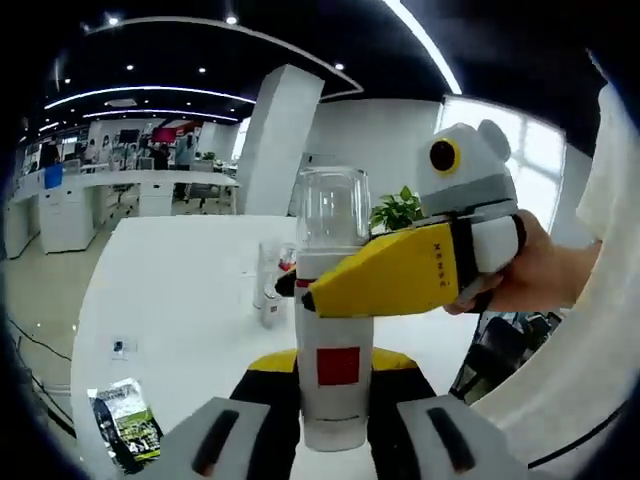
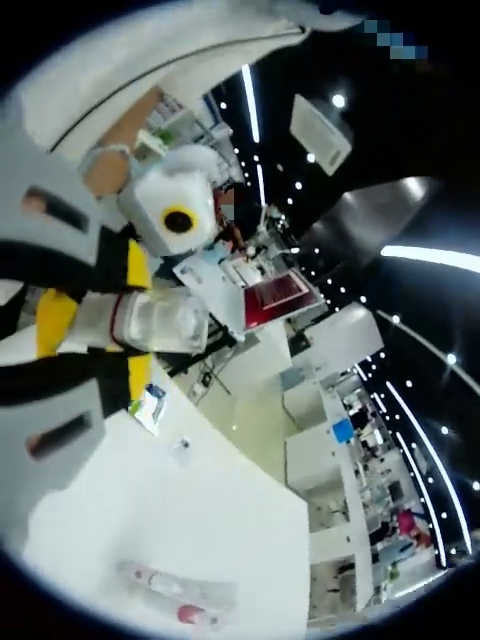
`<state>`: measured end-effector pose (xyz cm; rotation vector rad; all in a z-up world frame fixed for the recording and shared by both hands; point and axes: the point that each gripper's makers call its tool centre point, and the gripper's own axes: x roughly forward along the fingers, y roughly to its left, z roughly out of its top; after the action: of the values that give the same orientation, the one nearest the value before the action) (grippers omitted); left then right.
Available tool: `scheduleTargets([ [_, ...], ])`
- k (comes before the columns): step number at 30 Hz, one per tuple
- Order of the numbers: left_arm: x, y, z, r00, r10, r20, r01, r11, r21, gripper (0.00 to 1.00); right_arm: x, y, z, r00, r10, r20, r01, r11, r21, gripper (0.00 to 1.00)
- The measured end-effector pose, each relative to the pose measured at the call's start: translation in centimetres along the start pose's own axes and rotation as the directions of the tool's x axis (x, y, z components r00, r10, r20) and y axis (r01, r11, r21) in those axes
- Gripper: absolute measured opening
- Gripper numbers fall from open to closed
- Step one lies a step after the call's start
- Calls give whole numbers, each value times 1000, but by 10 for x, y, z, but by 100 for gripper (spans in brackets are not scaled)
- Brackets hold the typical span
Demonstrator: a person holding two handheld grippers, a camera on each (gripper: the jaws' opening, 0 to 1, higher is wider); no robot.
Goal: Arrange the skincare products in the storage area until every visible bottle or jar stands upright without overlapping.
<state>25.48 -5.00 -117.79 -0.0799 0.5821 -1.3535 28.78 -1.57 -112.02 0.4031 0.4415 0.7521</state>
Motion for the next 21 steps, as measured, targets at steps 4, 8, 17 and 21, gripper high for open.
scheduleTargets([
  [4,-14,-20,6,988,-150,47,149,988,40,27,-8,24,5,980,198,-5,-198,977,-74,19],
  [8,-21,-35,7,971,-238,25,237,970,53,31,-19,42,8,934,356,-33,-357,926,-120,19],
  [17,-25,-74,10,879,-477,3,477,879,29,33,-29,77,7,821,556,-134,-571,808,-149,19],
  [21,-24,-83,9,848,-530,-18,530,846,65,26,-33,77,8,808,575,-128,-588,798,-130,19],
])
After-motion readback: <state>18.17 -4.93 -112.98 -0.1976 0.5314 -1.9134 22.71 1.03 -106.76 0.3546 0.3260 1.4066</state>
